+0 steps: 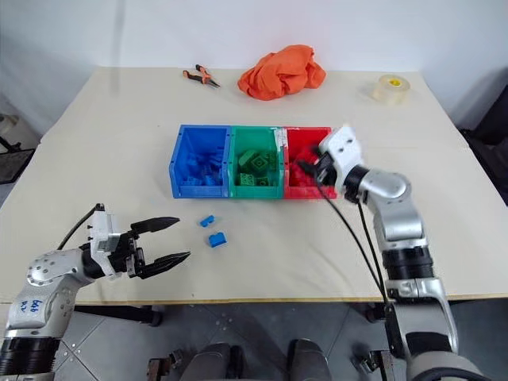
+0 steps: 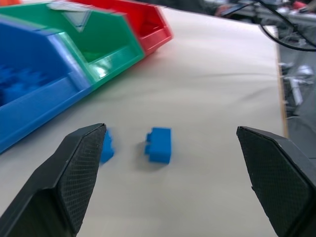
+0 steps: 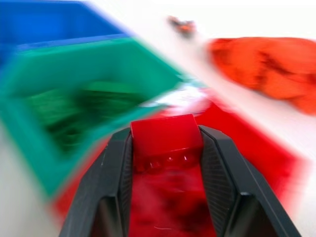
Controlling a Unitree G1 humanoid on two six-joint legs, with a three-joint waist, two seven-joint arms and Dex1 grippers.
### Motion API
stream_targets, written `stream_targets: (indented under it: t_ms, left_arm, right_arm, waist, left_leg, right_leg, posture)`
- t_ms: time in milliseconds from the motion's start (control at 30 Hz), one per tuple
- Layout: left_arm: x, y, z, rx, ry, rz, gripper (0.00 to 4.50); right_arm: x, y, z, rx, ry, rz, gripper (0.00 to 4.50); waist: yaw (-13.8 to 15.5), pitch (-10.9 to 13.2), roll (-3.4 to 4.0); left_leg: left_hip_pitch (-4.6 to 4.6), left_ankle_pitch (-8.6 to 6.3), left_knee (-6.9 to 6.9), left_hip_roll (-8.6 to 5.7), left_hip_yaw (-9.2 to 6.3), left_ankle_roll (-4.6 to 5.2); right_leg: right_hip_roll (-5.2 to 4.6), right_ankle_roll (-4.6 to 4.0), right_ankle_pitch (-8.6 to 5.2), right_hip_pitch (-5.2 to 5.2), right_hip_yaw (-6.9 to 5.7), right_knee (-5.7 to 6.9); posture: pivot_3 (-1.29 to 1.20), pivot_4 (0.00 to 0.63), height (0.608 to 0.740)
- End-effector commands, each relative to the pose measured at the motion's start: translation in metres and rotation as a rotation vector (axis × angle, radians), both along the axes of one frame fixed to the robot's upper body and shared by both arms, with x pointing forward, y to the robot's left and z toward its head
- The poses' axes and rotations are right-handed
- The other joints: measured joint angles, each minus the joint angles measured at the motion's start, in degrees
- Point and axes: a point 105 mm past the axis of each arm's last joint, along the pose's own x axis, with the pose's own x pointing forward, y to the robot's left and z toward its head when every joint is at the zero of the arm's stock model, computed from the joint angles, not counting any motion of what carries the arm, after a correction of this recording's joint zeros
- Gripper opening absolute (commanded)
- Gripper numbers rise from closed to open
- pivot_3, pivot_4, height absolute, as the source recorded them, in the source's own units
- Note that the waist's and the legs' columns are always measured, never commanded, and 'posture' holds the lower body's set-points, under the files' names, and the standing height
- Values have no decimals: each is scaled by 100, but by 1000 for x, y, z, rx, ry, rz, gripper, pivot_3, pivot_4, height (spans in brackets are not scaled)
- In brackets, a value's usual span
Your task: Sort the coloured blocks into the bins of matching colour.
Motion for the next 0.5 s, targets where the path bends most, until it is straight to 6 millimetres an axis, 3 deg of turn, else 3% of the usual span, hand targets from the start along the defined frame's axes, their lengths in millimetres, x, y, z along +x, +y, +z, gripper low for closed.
stream_targets:
  t_ms: [33,233,400,500]
  left_arm:
    - [4,-3,5,-7,-37,-44,4500]
    - [9,-6,4,-3,-44,-71,4500]
    - [11,-8,3,-7,-45,-79,4500]
    - [12,-5,2,-2,-45,-71,4500]
  right_arm:
    - [8,-5,4,-32,-28,-27,2244]
    - [8,-4,5,-54,-71,-25,4123]
    - [-6,-5,1,-64,-65,15,4123]
    - [-42,-11,-22,-143,23,130,4123]
  waist:
    - [-3,0,0]
    - [-5,1,1]
    - [14,0,1]
    - [84,0,0]
  left_leg:
    - [1,0,-1,0,4,0]
    - [-2,1,-2,-1,9,0]
    - [-3,1,2,-2,5,1]
    - [-4,1,3,-5,-4,3]
  right_leg:
    - [0,0,0,-1,0,0]
    - [0,0,0,-7,0,2]
    - [-2,0,0,-5,1,4]
    - [-3,1,0,-1,1,4]
  posture:
    - [0,150,740]
    - [0,150,740]
    - [0,150,740]
    - [0,150,740]
